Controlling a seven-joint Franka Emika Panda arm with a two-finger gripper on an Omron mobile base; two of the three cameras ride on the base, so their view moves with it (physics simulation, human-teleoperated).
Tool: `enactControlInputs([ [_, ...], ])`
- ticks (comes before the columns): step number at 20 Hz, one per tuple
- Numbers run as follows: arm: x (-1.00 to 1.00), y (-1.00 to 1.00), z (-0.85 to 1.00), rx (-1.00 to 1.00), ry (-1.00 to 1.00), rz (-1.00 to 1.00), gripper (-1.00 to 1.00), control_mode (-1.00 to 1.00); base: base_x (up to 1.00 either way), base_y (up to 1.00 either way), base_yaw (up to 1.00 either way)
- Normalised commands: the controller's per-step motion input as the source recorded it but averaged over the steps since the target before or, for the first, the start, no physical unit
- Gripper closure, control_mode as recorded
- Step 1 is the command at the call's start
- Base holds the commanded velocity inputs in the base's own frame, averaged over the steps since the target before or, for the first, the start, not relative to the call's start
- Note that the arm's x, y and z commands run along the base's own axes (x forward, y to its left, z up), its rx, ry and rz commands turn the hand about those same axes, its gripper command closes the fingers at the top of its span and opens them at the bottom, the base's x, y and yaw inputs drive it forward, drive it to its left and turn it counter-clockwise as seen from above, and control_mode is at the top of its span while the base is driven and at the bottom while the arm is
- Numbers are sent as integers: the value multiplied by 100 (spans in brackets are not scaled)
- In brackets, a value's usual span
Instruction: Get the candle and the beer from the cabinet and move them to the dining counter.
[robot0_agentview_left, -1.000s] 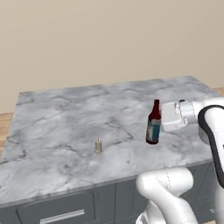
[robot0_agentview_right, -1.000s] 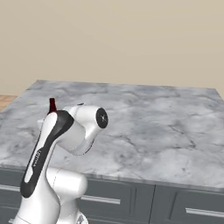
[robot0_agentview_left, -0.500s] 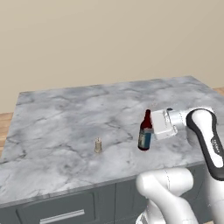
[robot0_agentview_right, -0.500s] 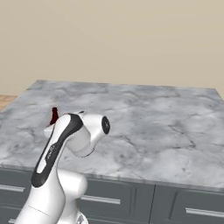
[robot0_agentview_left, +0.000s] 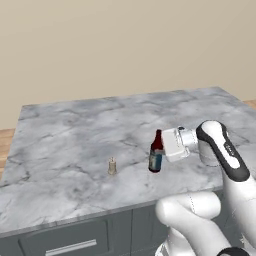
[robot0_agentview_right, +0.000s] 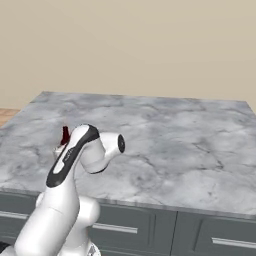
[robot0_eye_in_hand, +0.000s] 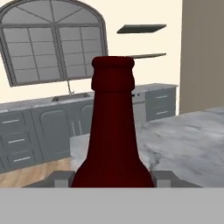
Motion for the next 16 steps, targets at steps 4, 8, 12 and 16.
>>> enactControlInputs([
  [4,46,35,-27,-11,-2,0,100,-100,0,0,0],
  [8,48,29,-30,-6,0,0,100,-100,0,0,0],
  [12,37,19,-42,-1,0,0,100,-100,0,0,0],
  [16,23,13,-47,0,-2,2,100,-100,0,0,0],
])
